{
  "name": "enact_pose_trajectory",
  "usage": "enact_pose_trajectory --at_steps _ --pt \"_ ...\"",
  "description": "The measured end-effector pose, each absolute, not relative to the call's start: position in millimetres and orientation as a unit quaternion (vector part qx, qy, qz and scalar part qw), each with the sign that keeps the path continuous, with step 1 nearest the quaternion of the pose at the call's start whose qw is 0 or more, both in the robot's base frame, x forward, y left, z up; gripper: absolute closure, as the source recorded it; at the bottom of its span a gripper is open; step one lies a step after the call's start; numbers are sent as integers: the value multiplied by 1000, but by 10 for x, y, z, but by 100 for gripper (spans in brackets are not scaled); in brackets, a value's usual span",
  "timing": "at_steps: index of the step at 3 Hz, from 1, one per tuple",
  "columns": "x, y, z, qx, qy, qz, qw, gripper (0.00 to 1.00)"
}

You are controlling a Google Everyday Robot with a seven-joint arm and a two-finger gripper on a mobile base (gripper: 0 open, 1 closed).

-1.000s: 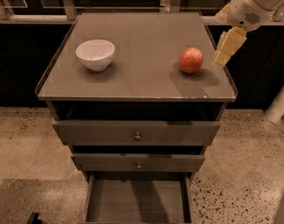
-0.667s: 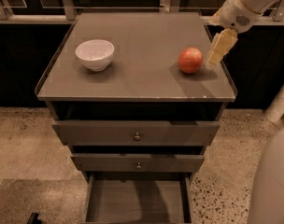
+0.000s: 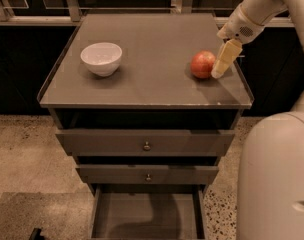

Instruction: Place apple into bottom drawer

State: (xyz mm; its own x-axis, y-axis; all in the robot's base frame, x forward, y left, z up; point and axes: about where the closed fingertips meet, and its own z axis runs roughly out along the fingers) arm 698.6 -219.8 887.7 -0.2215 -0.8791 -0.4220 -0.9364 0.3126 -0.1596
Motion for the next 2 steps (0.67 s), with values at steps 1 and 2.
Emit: enact_pose_trajectory --at_steps 1,2 --pt "7076 -2244 8693 -570 790 75 214 0" --pt "7156 -2221 8585 -555 799 89 212 0"
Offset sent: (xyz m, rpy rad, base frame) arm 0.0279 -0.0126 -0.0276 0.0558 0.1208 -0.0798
